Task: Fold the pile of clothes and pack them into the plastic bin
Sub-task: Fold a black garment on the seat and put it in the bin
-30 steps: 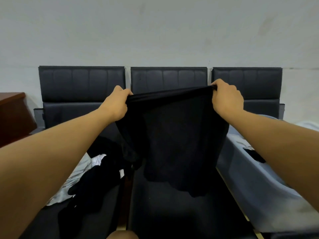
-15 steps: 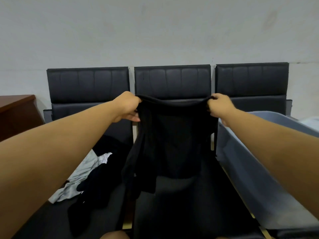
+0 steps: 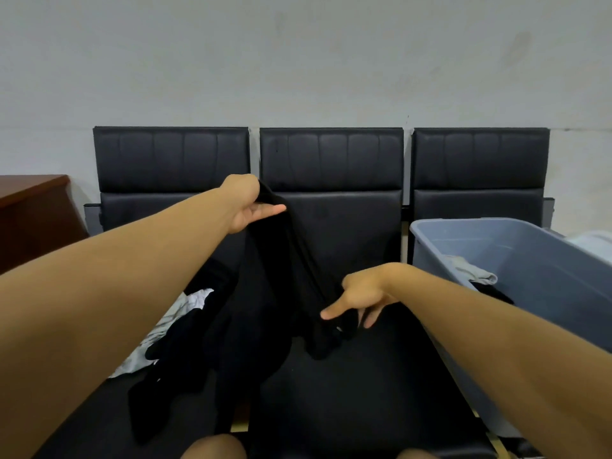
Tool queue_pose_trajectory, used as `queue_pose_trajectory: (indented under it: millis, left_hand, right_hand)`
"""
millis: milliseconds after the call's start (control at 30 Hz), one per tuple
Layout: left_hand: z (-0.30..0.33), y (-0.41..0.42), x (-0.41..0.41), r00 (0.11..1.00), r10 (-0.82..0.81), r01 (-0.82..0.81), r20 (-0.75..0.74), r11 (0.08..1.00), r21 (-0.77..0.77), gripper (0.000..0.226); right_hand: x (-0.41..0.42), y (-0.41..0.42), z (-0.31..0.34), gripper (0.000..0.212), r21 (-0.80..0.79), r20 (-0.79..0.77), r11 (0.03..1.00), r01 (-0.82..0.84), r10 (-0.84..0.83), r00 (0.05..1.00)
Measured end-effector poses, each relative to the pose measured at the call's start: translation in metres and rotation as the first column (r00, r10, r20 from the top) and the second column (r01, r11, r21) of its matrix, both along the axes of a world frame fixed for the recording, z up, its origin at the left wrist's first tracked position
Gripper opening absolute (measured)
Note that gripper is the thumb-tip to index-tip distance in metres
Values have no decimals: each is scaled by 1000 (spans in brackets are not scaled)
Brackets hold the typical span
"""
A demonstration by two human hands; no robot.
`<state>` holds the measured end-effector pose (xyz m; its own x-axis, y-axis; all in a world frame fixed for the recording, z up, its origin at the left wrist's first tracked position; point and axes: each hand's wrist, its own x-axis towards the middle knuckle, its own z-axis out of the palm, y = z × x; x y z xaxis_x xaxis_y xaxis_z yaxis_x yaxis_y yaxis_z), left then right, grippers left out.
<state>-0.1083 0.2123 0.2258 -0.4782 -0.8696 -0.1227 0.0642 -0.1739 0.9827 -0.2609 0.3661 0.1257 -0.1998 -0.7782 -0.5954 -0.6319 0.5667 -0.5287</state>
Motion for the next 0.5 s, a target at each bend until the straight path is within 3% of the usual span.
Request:
queue_pose_trajectory:
  millis: [100,167,233,300,333,400,500]
  left_hand:
    - [1,-15,14,996,81,-80,-28,996,35,43]
    - [-3,-24,22,994,98,-95,-45,994,62,41]
    - [-9,-27,24,998,62,-61,-15,996,60,27]
    - [-17,-28,21,998,-11,8,64,999,51,18]
    - [-21,-27,19,993,-68,63,93,997,54,25]
    - [-26,-26,14,977,-183,177,112,982,60,53]
    - [-26,-18,10,945,-314,309,93,949,62,56]
  right_hand:
    - [-10,4,10,43,-255,112,958,132,-106,988]
    - [-14,2,25,45,-454,301,843,289,-160,940]
    - [-12,-3,45,55,-555,478,717,421,-139,867]
    - [-6,-8,66,62,-592,617,600,538,-91,781]
    - [-2,-10,77,61,-589,668,563,580,-66,742]
    - [9,-12,94,60,-581,718,526,621,-29,696]
    - [20,-17,104,61,-583,726,523,622,-7,687]
